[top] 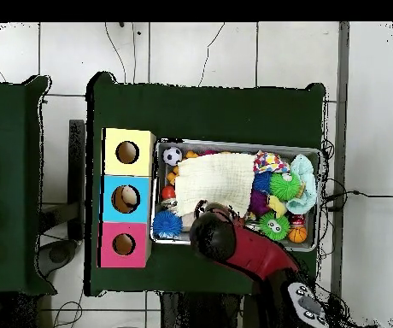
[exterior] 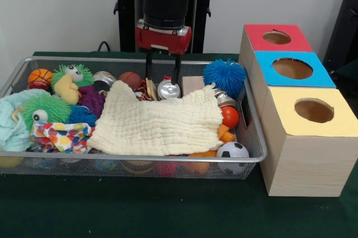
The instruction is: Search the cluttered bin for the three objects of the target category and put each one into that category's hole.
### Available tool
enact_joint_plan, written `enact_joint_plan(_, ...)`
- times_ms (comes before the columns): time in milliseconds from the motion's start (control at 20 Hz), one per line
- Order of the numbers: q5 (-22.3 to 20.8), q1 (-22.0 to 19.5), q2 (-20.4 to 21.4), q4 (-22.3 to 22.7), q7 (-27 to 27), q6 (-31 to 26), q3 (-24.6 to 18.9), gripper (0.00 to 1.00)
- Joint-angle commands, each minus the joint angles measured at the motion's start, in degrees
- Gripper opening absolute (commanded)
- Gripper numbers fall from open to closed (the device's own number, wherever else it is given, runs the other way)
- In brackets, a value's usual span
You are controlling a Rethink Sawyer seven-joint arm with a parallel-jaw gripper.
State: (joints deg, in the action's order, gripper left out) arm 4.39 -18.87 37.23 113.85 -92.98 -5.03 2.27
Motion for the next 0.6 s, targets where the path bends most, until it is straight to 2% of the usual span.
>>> enact_joint_plan(50,2.9,-1.2,-3.0,-5.1,-12.2,4.0,-5.5,1.0)
enact_joint_plan(300,3.6,-0.1,-4.4,-6.7,-12.2,4.8,-4.9,1.0)
enact_joint_plan(600,5.2,1.3,-8.8,-9.9,-13.1,7.5,-4.8,1.0)
